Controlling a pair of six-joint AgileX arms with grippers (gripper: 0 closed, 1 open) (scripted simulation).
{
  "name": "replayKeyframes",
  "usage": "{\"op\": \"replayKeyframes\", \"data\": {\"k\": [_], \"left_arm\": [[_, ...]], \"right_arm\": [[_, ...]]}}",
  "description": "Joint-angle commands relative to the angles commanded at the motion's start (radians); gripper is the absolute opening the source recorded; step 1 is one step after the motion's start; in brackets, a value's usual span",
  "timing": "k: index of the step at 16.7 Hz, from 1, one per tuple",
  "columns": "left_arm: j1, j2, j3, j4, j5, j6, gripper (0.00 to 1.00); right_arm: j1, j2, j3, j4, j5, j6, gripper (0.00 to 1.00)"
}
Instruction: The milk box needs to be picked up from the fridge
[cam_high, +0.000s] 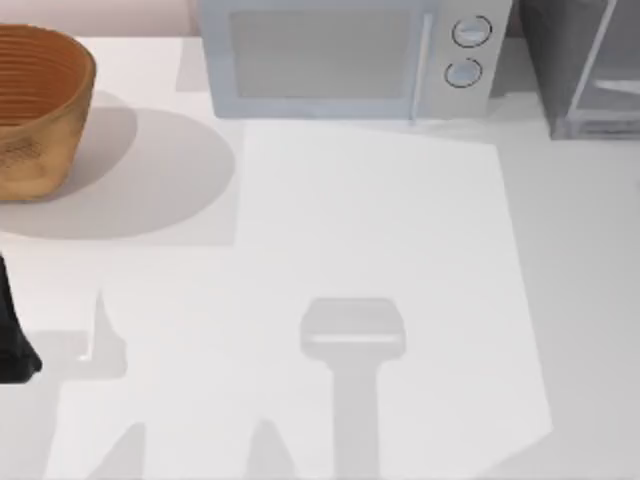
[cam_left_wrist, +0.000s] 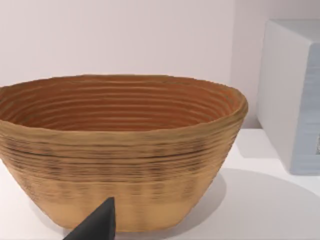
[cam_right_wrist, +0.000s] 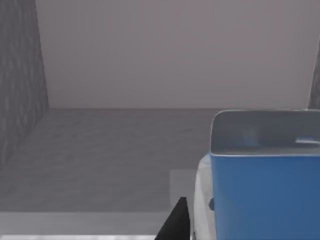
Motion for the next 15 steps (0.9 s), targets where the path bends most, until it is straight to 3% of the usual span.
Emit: {"op": "replayKeyframes", "data": {"k": [9, 15], "left_arm": [[0.000, 0.000, 0.000, 0.000, 0.000, 0.000, 1.00], [0.000, 0.000, 0.000, 0.000, 0.000, 0.000, 1.00]], "right_arm": [[0.016, -0.064, -0.027, -0.030, 0.008, -0.001, 0.00], [0.077, -0.469, -0.159, -0.266, 0.068, -0.008, 0.00]]}}
